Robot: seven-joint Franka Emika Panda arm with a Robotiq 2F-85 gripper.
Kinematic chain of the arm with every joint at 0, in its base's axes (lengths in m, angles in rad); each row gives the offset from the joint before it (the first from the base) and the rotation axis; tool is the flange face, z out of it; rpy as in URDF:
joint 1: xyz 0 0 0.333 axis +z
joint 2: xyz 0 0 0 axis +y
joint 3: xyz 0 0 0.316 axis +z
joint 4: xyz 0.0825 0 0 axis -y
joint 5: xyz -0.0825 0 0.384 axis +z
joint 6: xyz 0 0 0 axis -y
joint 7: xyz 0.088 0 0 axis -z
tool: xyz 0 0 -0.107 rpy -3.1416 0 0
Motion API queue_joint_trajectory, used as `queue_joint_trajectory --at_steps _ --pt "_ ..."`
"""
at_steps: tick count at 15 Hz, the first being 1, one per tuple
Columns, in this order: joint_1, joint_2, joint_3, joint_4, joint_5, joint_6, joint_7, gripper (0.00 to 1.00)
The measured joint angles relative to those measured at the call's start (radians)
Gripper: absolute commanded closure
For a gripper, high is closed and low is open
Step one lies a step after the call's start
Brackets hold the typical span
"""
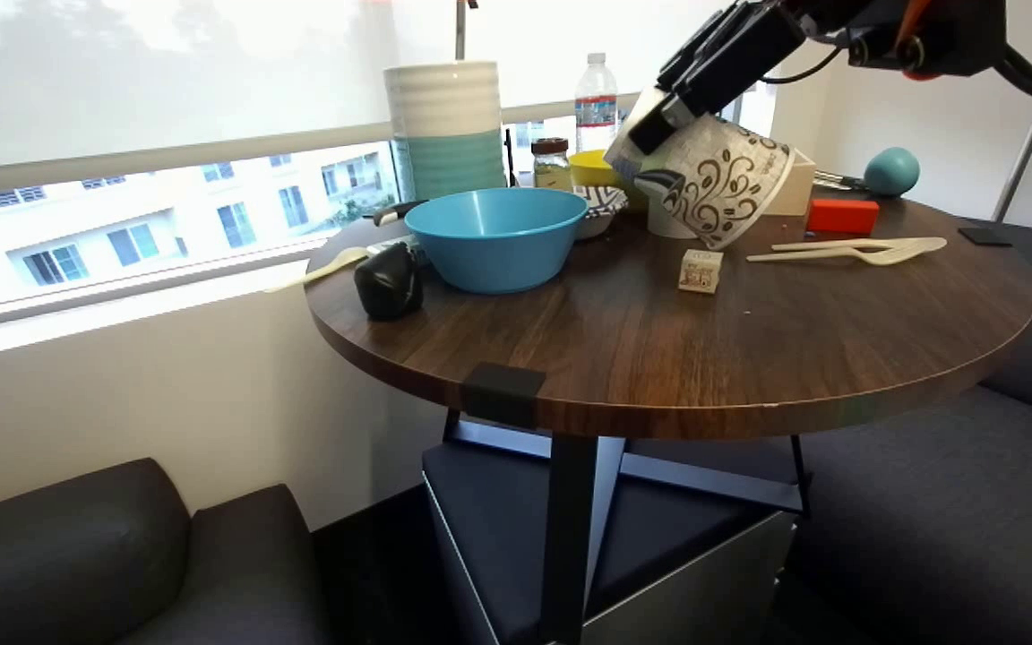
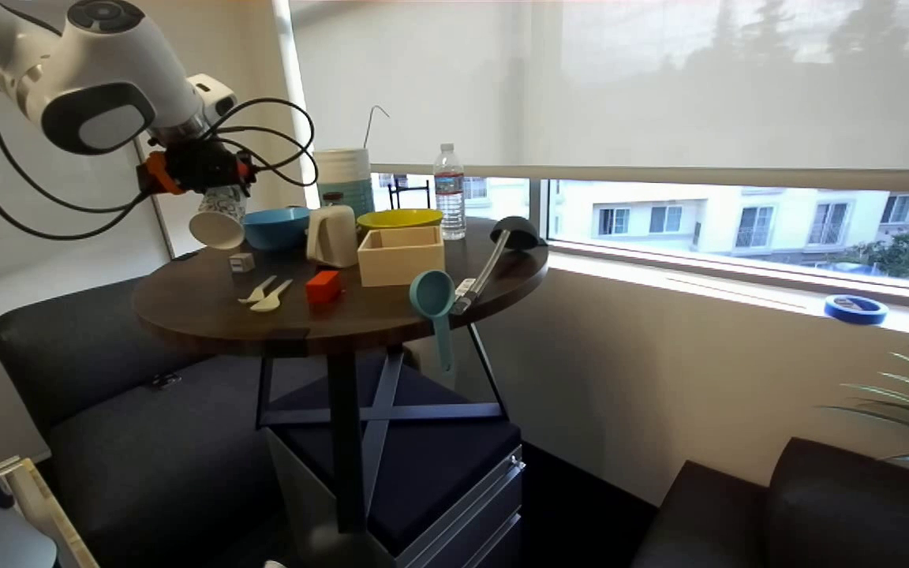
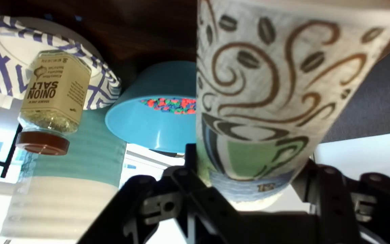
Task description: Slide the cream white block to left and cover it with a cup
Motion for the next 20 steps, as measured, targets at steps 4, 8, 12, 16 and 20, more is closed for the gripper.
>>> queue_joint_trajectory --at_steps 4,8,12,16,20 --pt "0.095 -0.032 -0.107 -0.001 0.052 0.083 -0.061 0.6" --pt "0.248 -0.036 -0.237 -0.002 0.112 0.204 -0.112 0.6" --pt "0.407 -0.044 -0.363 -0.001 0.128 0.321 -0.137 0.6" --pt "0.532 -0.061 -0.474 -0.001 0.128 0.424 -0.158 0.6" --pt "0.63 -0.063 -0.568 -0.001 0.126 0.506 -0.169 0.6"
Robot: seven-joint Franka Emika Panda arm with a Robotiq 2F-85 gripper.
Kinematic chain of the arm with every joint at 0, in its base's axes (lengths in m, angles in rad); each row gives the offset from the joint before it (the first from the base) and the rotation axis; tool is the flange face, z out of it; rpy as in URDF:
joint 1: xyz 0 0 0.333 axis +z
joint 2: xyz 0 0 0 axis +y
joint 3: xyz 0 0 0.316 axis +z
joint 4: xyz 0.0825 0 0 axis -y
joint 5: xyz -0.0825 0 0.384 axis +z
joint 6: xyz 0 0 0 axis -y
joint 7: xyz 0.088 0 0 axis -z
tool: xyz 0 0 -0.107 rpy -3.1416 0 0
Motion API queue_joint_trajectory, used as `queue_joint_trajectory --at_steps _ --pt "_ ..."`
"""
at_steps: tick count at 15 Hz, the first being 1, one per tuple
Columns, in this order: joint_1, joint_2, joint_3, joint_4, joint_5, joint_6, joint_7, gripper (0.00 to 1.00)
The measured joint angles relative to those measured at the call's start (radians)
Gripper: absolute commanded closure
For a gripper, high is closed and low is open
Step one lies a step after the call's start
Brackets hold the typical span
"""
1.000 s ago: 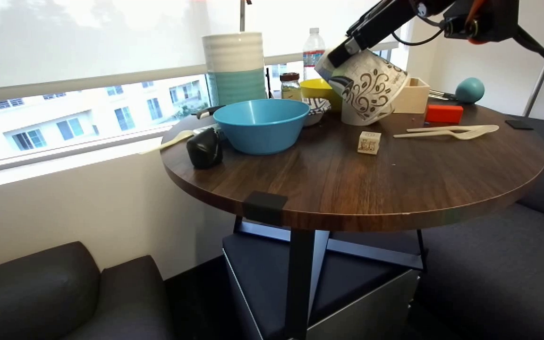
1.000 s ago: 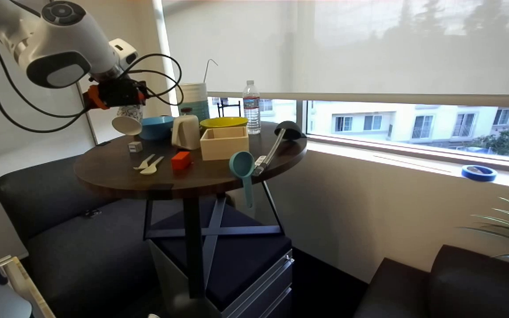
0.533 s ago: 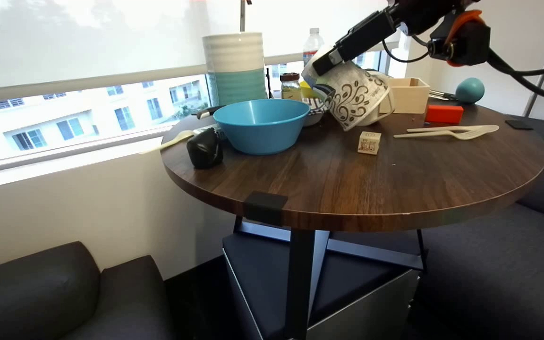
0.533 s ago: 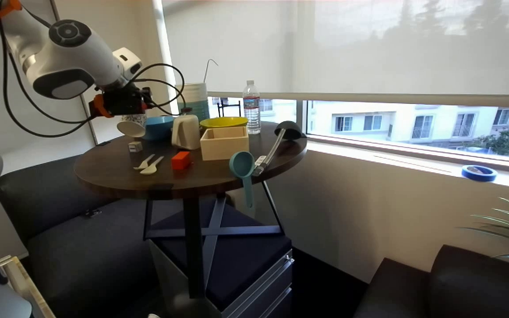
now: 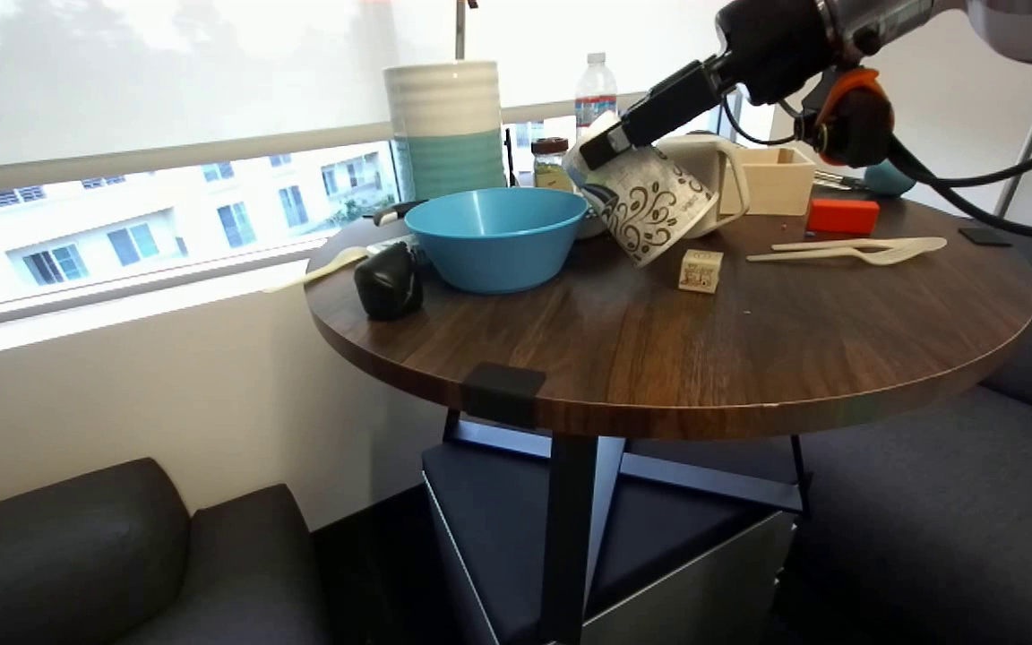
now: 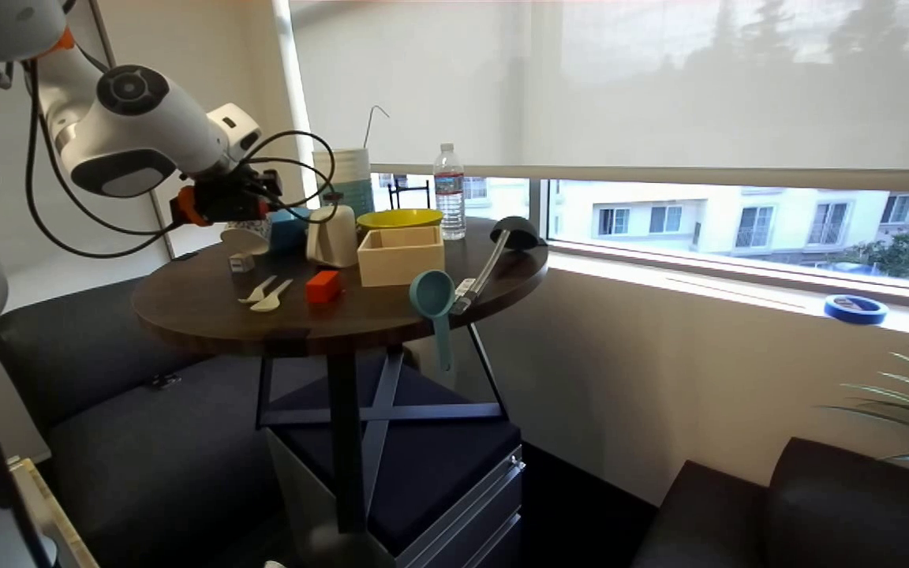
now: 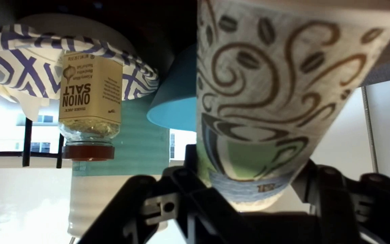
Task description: Slide the cream white block to left and cover it with a cup
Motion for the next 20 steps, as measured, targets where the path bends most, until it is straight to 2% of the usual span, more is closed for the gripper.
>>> queue_joint_trajectory --at_steps 1,2,4,11,12,13,15,19,20 --pt "0.021 0.0 -0.019 0.0 -0.001 0.018 -0.002 0.6" --pt "0.038 -0.001 -0.036 0.0 -0.002 0.033 -0.005 0.16" --pt "0.064 -0.008 -0.056 0.0 -0.003 0.061 -0.009 0.03" --pt "0.091 -0.025 -0.09 0.0 -0.004 0.079 -0.041 0.0" --pt "0.091 -0.026 -0.09 0.0 -0.004 0.079 -0.045 0.05" --pt "0.091 -0.026 -0.09 0.0 -0.004 0.079 -0.047 0.14" --pt "0.091 -0.026 -0.09 0.0 -0.004 0.079 -0.051 0.19" --pt "0.074 -0.025 -0.078 0.0 -0.002 0.072 -0.067 0.03" --pt "0.061 -0.024 -0.068 0.0 -0.002 0.065 -0.071 0.06"
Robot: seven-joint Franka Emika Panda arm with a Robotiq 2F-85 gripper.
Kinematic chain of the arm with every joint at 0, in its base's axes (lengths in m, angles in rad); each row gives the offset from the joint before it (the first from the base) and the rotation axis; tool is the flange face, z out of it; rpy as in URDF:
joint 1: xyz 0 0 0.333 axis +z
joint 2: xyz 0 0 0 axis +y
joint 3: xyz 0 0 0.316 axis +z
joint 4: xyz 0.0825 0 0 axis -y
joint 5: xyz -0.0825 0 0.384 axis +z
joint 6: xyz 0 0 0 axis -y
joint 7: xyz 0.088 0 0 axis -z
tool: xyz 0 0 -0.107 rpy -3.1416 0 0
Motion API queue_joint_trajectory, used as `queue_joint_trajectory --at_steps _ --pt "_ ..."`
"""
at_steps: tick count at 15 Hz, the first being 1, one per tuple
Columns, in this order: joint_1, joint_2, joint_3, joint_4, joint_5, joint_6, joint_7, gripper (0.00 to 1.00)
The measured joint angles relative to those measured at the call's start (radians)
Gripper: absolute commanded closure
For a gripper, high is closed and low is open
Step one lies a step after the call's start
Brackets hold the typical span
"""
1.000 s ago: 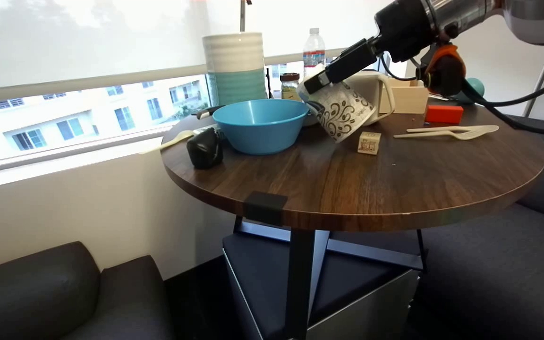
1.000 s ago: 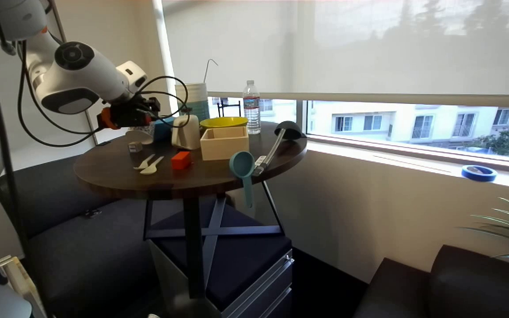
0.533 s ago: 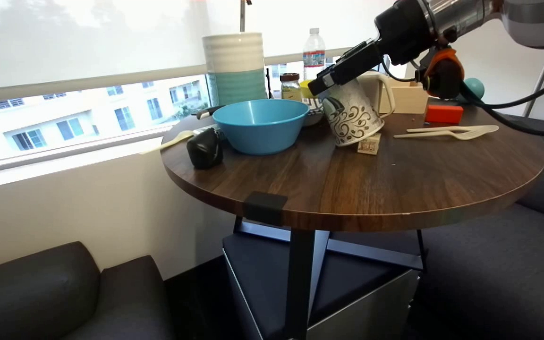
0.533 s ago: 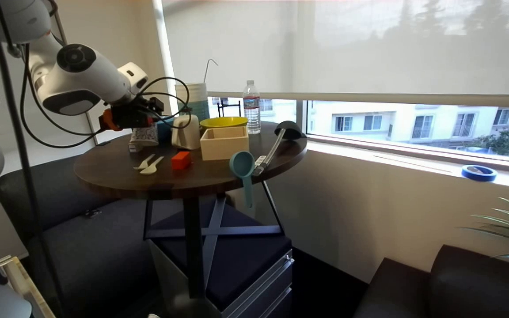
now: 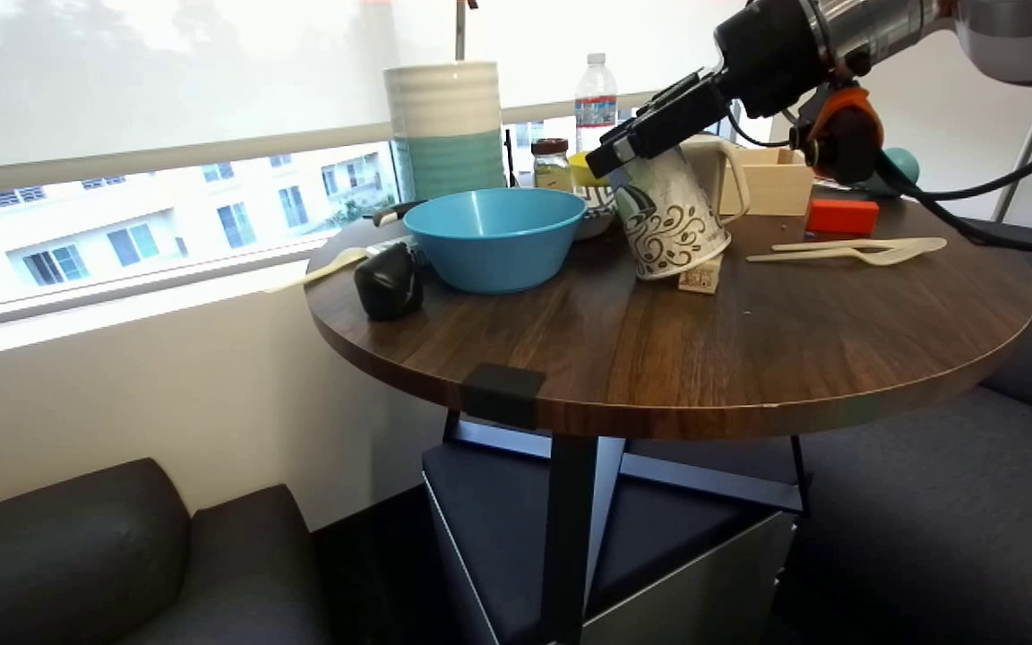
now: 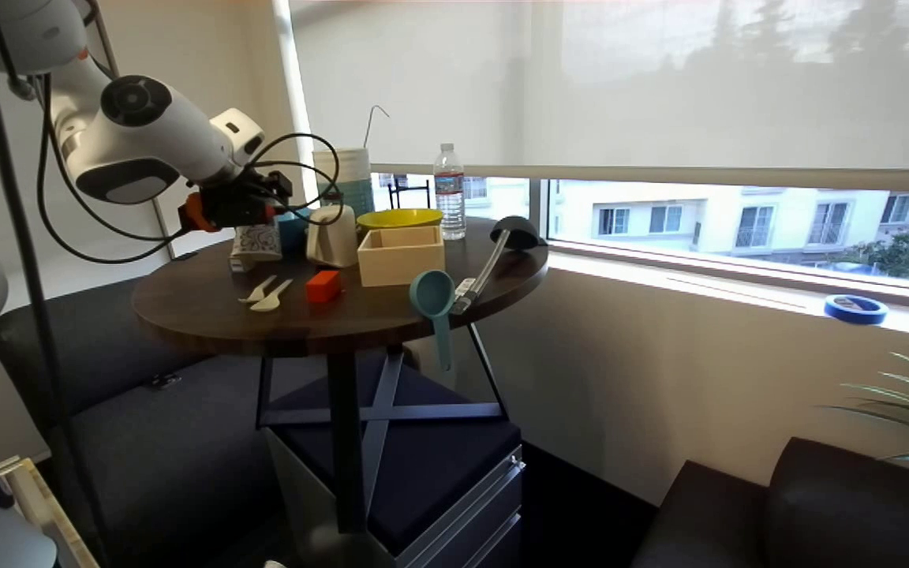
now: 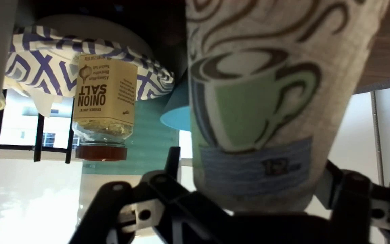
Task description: Slide the cream white block to left and cover it with a cup
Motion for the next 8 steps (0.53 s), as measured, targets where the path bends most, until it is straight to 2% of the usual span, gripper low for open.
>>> queue_joint_trajectory --at_steps 4,8 --pt "-0.078 0.012 0.06 -0.001 0.005 -0.054 -0.002 0.14" --pt "-0.17 0.048 0.128 -0.002 0.01 -0.138 -0.002 0.12"
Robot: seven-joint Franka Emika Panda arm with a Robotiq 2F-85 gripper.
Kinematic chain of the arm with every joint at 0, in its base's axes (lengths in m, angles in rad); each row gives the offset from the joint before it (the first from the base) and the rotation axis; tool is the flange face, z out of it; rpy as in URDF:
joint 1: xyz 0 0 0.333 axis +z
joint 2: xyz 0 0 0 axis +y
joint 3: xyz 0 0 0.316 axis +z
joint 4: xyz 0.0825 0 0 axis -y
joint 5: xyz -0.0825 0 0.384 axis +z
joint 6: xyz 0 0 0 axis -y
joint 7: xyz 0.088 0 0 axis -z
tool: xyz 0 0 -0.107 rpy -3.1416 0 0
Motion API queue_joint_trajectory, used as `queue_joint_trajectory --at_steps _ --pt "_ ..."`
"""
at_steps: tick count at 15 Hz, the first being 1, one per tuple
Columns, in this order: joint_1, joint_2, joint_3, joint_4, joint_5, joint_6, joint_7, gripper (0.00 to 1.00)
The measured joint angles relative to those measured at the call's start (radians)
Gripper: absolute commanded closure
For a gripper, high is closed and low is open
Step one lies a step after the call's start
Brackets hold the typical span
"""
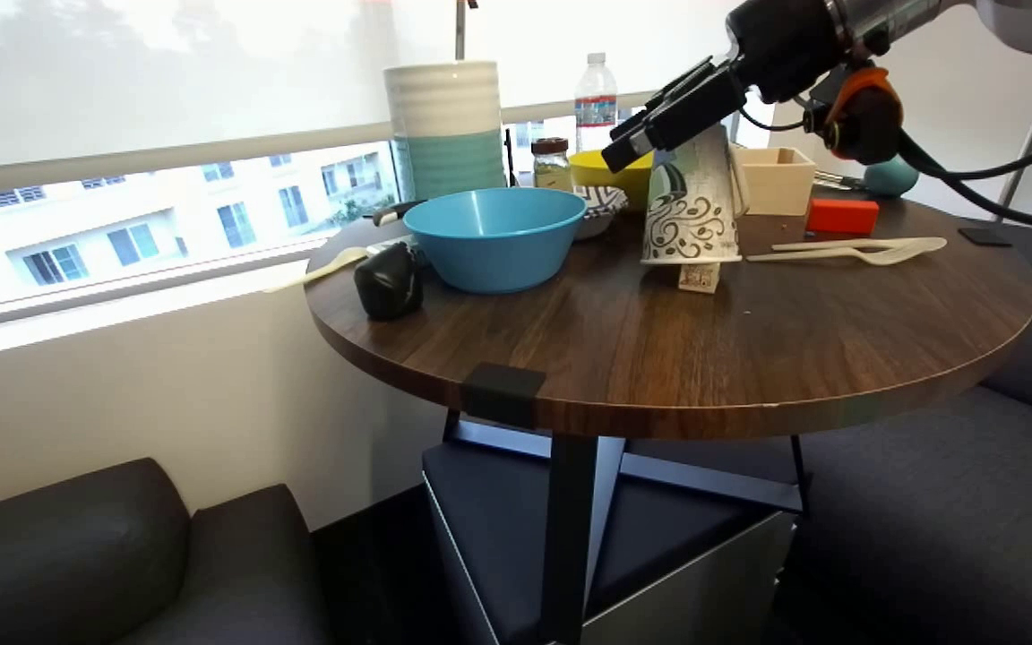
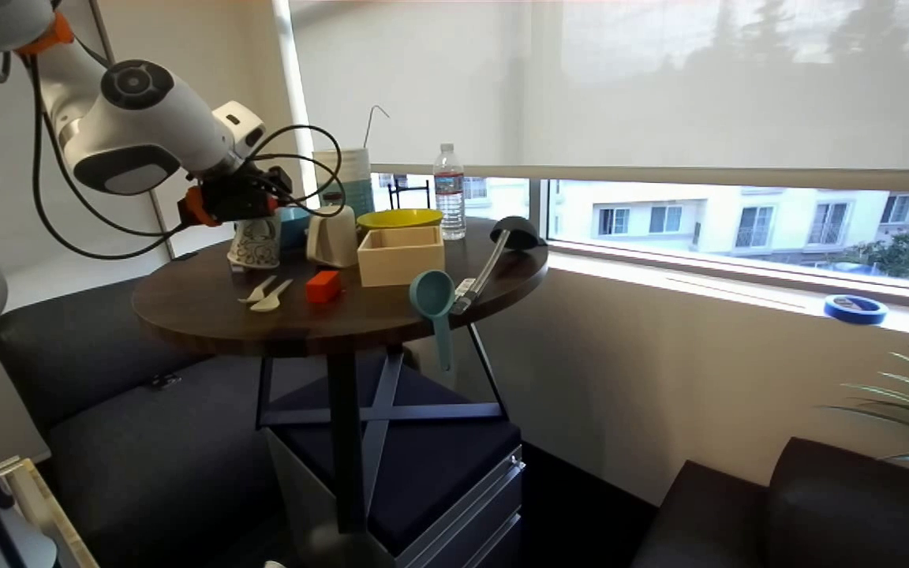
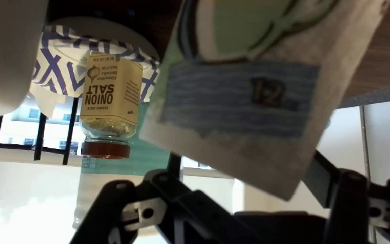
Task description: Slide the cream white block to left and cover it with a cup
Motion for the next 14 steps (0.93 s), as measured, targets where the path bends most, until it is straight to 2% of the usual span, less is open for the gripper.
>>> queue_joint_trajectory --at_steps 4,7,9,10,14 --pt "-0.106 0.041 0.085 -0.001 0.0 -0.1 0.004 0.07" --pt "-0.188 0.06 0.159 -0.001 0.0 -0.179 0.012 0.09" --pt "-0.243 0.066 0.215 -0.001 0.0 -0.226 0.017 0.07" --pt "-0.272 0.068 0.246 -0.001 0.0 -0.248 0.021 0.0" --pt "-0.407 0.074 0.381 -0.002 -0.003 -0.299 0.046 0.0"
